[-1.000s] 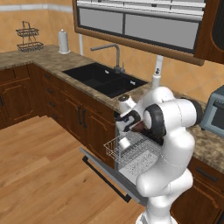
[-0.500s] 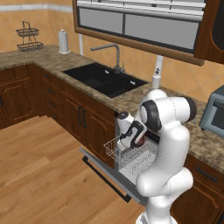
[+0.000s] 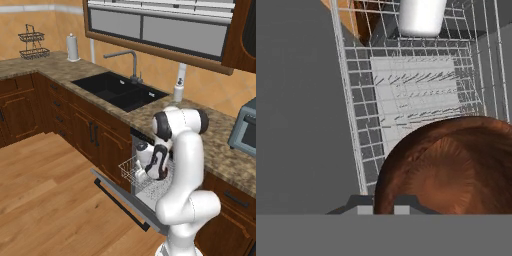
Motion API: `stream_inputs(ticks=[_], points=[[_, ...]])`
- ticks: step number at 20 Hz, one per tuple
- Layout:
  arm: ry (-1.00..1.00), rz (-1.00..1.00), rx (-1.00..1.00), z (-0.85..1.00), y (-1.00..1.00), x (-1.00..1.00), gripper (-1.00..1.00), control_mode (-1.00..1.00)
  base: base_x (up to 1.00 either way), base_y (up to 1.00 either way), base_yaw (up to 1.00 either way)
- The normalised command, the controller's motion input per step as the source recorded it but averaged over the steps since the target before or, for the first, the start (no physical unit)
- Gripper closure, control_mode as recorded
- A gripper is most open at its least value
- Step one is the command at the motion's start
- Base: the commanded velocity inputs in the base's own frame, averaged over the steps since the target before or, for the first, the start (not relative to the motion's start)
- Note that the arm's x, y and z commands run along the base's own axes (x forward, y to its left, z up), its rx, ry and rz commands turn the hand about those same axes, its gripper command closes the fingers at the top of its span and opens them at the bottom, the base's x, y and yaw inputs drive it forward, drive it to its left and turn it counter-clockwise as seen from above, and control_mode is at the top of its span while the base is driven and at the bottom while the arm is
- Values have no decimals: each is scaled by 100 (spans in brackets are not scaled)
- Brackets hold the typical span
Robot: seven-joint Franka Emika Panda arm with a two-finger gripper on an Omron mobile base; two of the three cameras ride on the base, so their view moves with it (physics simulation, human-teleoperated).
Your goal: Pick up the cup and bowl from the counter, place them in the dishwasher, and close the dishwasher door.
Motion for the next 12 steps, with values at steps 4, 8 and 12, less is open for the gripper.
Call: stream_inputs(ticks=[4,8,12], points=[[0,-6,0,-54,-31,29,100,-100,0,0,0],[-1,-1,0,-60,-25,27,100,-100,0,0,0],[-8,0,-1,-55,-8,29,100,-100,0,0,0]])
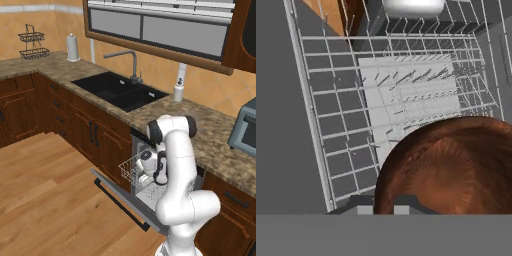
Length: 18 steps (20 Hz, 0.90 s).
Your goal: Pick up the cup and bowl from the counter, place them in the dishwasher, and close the dishwasher door.
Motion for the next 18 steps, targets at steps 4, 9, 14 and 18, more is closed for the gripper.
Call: stream_inputs(ticks=[4,9,14,18], points=[[-9,0,-2,-60,-1,40,100,-100,0,0,0],[-6,0,-1,-62,4,16,-100,-100,0,0,0],[-6,0,-1,-36,6,15,-100,-100,0,0,0],[-12,0,0,-9,0,2,-100,-100,0,0,0]])
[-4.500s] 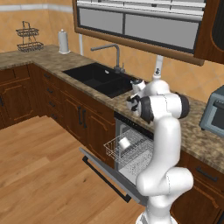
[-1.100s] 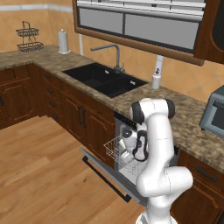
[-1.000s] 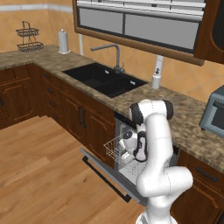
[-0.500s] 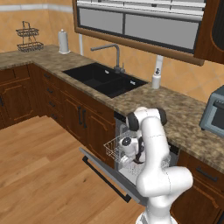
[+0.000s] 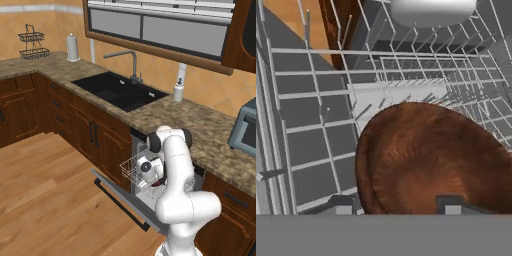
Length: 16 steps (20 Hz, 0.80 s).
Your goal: Pick up the cup and bowl from the counter, place them in the dishwasher, and close the dishwasher door.
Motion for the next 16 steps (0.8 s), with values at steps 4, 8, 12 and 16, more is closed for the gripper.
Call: stream_inputs(ticks=[4,8,12,16], points=[[-26,0,0,69,17,-42,-100,-100,0,0,0],[-24,0,0,100,65,-37,-100,-100,0,0,0],[-5,0,0,100,98,-25,-100,-100,0,0,0],[3,0,0,100,100,-3,-100,-100,0,0,0]])
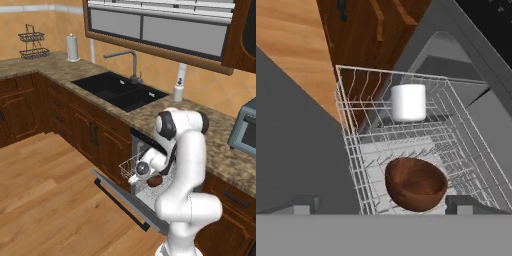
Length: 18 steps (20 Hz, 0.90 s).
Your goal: Pick up the cup and bowl from the counter, place them in the dishwasher, and close the dishwasher door.
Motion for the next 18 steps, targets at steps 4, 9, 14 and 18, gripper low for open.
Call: stream_inputs(ticks=[4,9,14,18], points=[[19,0,0,100,100,0,-100,-100,0,0,0],[38,0,0,100,100,0,-100,-100,0,0,0],[54,0,-7,100,100,0,-100,-100,0,0,0],[41,0,-21,76,100,-2,-100,-100,0,0,0]])
